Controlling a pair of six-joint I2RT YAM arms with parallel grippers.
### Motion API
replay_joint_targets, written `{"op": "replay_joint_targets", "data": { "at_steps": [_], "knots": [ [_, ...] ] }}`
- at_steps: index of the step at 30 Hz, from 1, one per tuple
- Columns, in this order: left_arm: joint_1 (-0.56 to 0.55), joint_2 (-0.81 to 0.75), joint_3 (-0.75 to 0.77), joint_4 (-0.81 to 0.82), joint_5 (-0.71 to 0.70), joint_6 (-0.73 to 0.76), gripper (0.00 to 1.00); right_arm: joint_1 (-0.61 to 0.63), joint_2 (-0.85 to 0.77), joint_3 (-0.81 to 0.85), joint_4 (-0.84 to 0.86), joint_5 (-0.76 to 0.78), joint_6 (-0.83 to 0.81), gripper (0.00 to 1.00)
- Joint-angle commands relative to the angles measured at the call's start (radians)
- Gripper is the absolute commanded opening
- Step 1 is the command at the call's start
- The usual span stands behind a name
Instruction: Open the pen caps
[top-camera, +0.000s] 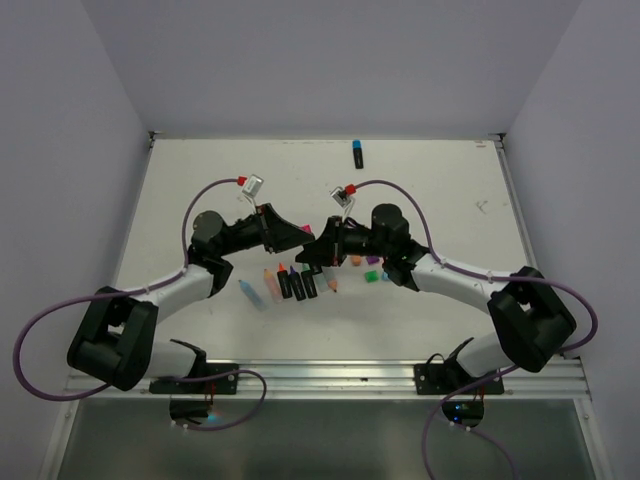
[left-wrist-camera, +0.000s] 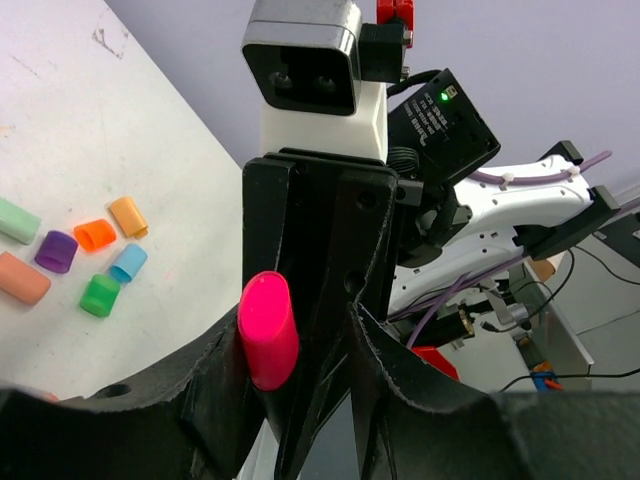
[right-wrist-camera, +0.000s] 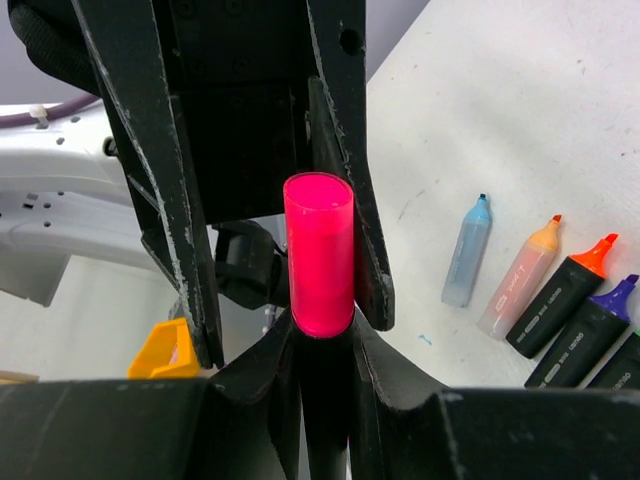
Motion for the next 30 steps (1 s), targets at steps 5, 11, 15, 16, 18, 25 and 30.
{"op": "replay_joint_targets", "data": {
  "at_steps": [5,11,15,16,18,25,30],
  "knots": [
    [-0.012,-0.027,0.032,-0.018,-0.007,0.037,0.26,-0.002,0.006,0.008,0.086,0.035,0.047,0.00],
    [-0.012,-0.026,0.037,-0.038,-0.052,0.032,0.00,0.000,0.009,-0.009,0.099,0.026,0.050,0.00],
    [-0.011,-0.045,0.029,-0.053,-0.110,0.029,0.00,0.004,0.006,-0.033,0.088,0.028,0.037,0.00],
    [-0.012,-0.042,0.031,-0.052,-0.115,0.028,0.02,0.003,0.006,-0.049,0.094,0.028,0.037,0.00],
    [-0.011,-0.036,0.037,-0.047,-0.115,0.021,0.21,0.003,0.004,-0.059,0.108,0.026,0.044,0.00],
    [-0.012,-0.022,0.038,-0.030,-0.104,0.009,0.29,0.007,0.001,-0.061,0.126,0.026,0.056,0.00],
    [-0.012,-0.037,0.031,-0.030,-0.101,0.012,0.38,0.009,-0.001,-0.067,0.137,0.028,0.062,0.00]
  ]
}}
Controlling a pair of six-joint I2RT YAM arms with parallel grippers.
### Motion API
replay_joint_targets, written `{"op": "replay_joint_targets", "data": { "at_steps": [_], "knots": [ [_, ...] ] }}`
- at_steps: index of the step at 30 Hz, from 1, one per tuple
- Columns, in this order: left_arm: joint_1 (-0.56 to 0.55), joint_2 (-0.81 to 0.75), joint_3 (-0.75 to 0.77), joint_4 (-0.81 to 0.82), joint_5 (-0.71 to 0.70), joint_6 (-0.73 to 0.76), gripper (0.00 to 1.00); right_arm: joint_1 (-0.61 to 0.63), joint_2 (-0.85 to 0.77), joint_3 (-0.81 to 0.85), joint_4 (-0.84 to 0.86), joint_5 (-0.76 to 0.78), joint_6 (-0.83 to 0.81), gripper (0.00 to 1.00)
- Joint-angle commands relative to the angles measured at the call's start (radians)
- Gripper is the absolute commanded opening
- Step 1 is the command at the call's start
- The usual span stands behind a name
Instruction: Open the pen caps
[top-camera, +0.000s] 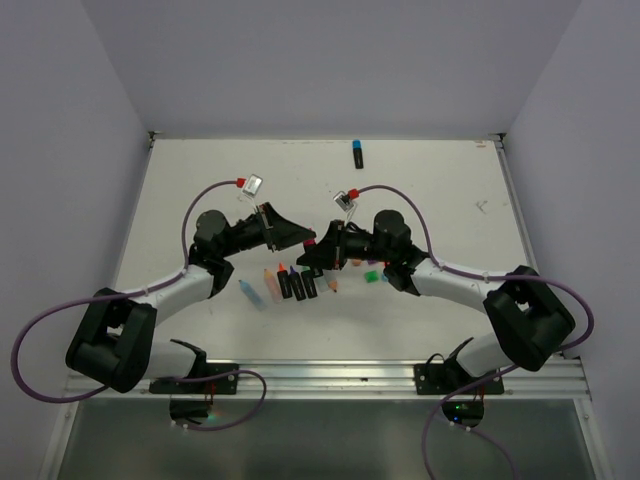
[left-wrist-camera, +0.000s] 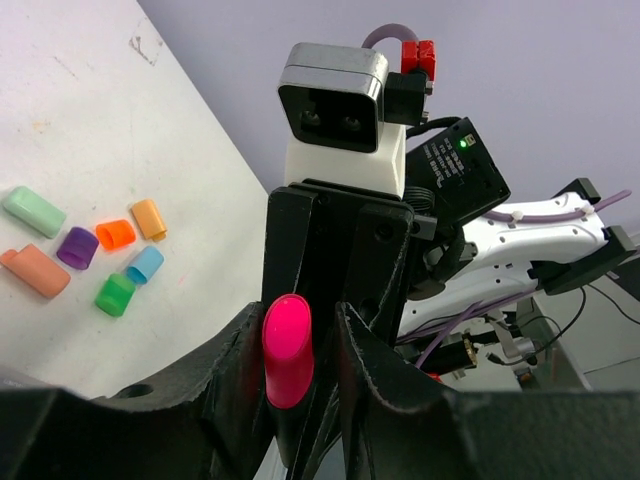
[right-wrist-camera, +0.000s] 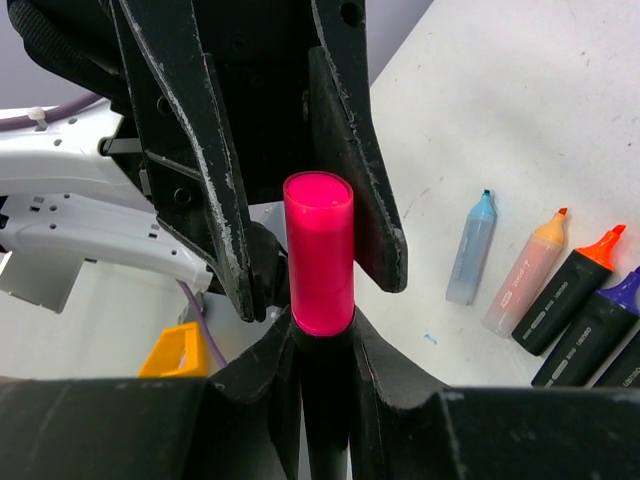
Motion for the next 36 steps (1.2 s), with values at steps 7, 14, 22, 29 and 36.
{"op": "replay_joint_targets", "data": {
  "at_steps": [7,14,22,29,36],
  "knots": [
    [0.002,-0.027,0.030,0.047,-0.009,0.004,0.35,0.008,0.008,-0.001,0.061,0.018,0.030,0.00],
    [0.002,-0.019,0.033,0.038,-0.016,0.011,0.05,0.016,0.017,0.005,0.074,0.038,0.058,0.00],
    [-0.003,-0.143,0.058,-0.304,-0.335,0.151,0.00,0.062,-0.023,0.038,-0.157,0.176,-0.073,0.00],
    [0.030,-0.099,0.207,-0.475,-0.538,0.323,0.00,0.164,-0.023,0.006,-0.286,0.265,-0.183,0.00],
    [0.066,-0.093,0.223,-0.479,-0.588,0.356,0.00,0.212,-0.094,-0.046,-0.448,0.423,-0.234,0.00]
  ]
}}
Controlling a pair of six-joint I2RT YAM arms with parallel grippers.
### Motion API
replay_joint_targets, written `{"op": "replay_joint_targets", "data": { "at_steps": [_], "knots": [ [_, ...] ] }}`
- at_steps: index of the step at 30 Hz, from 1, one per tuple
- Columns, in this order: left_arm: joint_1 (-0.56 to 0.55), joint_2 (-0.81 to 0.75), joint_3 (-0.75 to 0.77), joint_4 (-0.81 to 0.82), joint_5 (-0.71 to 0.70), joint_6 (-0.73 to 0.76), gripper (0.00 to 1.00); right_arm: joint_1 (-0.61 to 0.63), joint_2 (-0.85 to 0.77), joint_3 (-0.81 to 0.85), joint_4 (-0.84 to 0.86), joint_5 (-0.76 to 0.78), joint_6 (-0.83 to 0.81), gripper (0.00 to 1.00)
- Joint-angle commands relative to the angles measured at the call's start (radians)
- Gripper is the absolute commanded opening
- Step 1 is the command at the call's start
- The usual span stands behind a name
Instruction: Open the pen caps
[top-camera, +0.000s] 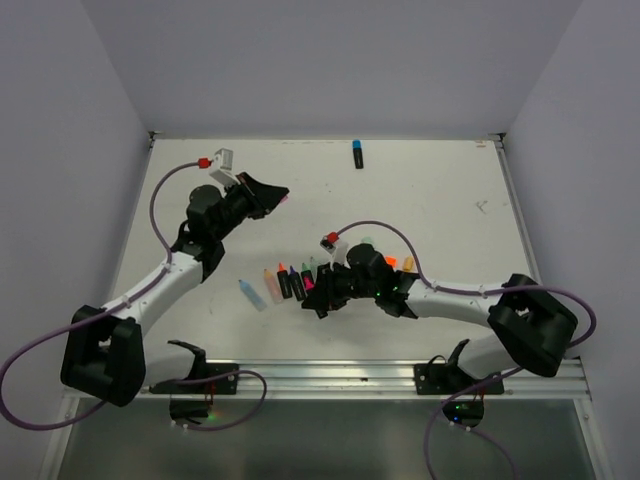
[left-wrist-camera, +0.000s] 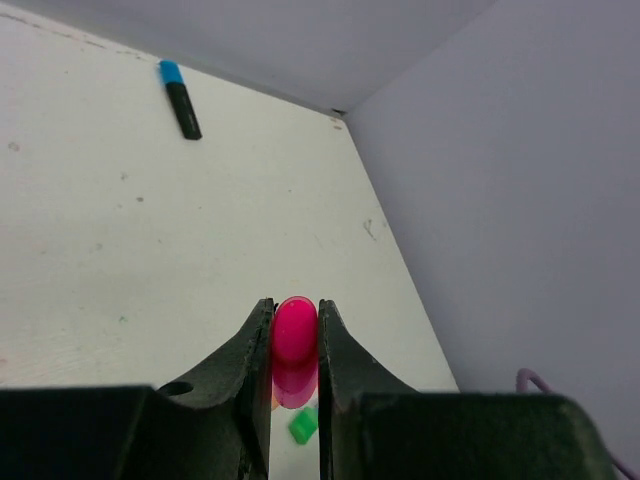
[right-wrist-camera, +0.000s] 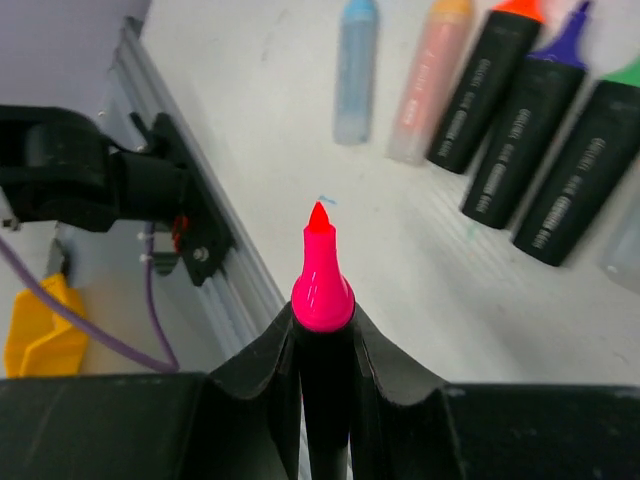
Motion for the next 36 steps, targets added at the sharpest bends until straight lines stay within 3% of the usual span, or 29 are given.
{"op": "replay_joint_targets", "data": {
  "at_steps": [1,6,10,17,22,26,36],
  "knots": [
    [0.007,-0.050,0.043,-0.080,-0.096,0.107,0.00,-0.011,-0.066,0.070,-0.199,0.166,-0.109,0.00],
    [0.005,-0.175,0.023,-0.270,-0.150,0.176,0.00,-0.060,0.047,0.279,-0.533,0.388,-0.262,0.00],
    [0.005,-0.296,-0.014,-0.339,-0.137,0.201,0.00,-0.082,0.140,0.361,-0.586,0.471,-0.336,0.00],
    [0.005,-0.414,-0.028,-0.501,-0.188,0.190,0.00,-0.038,0.256,0.449,-0.500,0.338,-0.287,0.00],
    [0.004,-0.549,-0.020,-0.582,-0.402,0.159,0.00,0.042,0.316,0.539,-0.468,0.329,-0.244,0.00],
    [0.004,-0.574,0.059,-0.756,-0.592,0.144,0.00,0.088,0.382,0.605,-0.453,0.316,-0.220,0.00],
    [0.004,-0.681,0.058,-0.780,-0.568,0.121,0.00,0.121,0.515,0.674,-0.411,0.247,-0.235,0.08]
  ]
}}
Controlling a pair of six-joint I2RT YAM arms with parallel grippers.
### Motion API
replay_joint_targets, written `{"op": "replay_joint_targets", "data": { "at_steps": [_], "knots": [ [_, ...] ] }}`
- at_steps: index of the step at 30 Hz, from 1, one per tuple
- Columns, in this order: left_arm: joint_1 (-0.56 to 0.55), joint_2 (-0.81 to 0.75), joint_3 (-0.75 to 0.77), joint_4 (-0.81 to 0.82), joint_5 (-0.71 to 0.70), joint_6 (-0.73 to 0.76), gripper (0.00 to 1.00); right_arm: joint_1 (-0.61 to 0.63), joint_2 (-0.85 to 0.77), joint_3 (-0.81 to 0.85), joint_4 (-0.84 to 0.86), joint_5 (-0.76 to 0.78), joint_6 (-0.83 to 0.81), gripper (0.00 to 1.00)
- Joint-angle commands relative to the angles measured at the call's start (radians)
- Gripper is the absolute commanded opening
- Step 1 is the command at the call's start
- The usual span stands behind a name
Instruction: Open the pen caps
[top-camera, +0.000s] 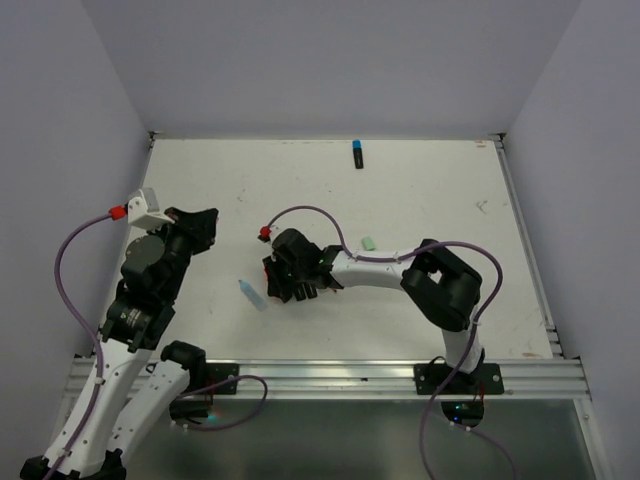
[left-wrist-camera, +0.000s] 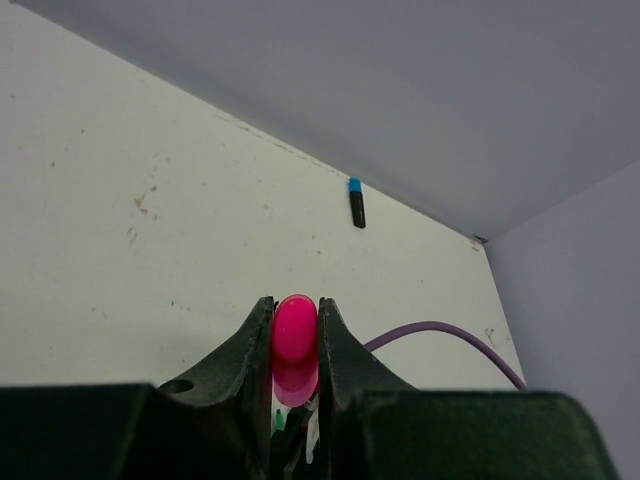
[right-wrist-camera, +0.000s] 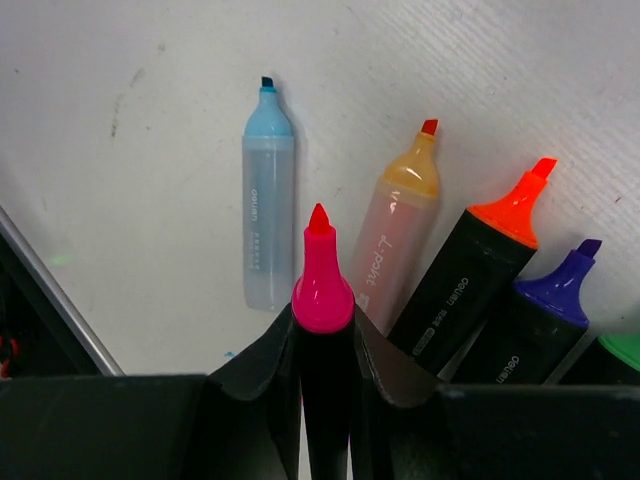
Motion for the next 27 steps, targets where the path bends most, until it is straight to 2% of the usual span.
{"op": "replay_joint_targets", "data": {
  "at_steps": [1,10,19,27],
  "knots": [
    [0.003,-0.001,0.026,-0.026,-0.022,-0.019,0.00,0.012,0.017,0.046,0.037,-0.028,0.006,0.09],
    [0.003,0.001,-0.016,-0.005,0.038,-0.042,0.00,0.035,0.061,0.101,0.015,-0.022,0.007,0.16],
    [0.003,-0.021,-0.008,-0.019,0.038,-0.039,0.00,0.044,0.118,0.136,0.020,-0.002,0.023,0.24],
    [0.003,-0.019,-0.007,-0.025,0.042,-0.032,0.00,0.049,0.143,0.150,0.012,0.024,0.006,0.35]
  ]
}}
